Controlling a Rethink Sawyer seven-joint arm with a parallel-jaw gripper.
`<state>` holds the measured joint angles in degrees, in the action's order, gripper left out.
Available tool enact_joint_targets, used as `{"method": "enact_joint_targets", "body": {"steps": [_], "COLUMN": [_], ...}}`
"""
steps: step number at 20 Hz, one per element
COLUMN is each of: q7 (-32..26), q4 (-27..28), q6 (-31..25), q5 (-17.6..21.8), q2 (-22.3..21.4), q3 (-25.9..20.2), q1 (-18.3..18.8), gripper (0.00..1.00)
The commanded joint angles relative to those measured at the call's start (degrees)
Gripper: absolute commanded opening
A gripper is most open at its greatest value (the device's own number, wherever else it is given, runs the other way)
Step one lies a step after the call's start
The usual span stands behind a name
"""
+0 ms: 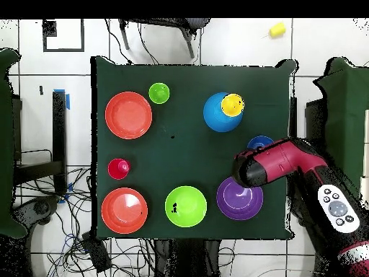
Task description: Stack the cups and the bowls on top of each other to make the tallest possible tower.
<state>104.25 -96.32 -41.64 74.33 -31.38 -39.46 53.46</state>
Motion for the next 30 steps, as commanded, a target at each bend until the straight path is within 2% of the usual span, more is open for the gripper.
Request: {"method": "enact_joint_targets", "body": {"steps": [1, 6, 7, 20, 22, 25, 27, 30], "q7": [-12.66, -16.38, -16.89, -17.44, -19.13, -23.68, -24.86, -25.76], "q4": [4.49, 4.03, 3.95, 3.9, 2.76, -0.67, -3.35, -5.95], "q6": [3.4, 2.96, 3.01, 3.77, 2.18, -2.97, -3.74, -4.26], "q5": [7.28, 3.69, 3.19, 2.86, 1.01, -4.81, -8.25, -13.55], "q2": [3.8, 4.33, 4.46, 4.44, 1.73, -6.81, -12.2, -17.77], "q3": [4.49, 3.21, 2.9, 2.04, 1.48, 0.29, -0.79, -2.84], "q1": [-3.4, -2.21, -1.9, -1.77, -1.47, -0.9, -0.16, 1.32], "gripper": [1.0, 1.0, 0.0, 0.0, 0.0, 0.0, 0.0, 0.0]}}
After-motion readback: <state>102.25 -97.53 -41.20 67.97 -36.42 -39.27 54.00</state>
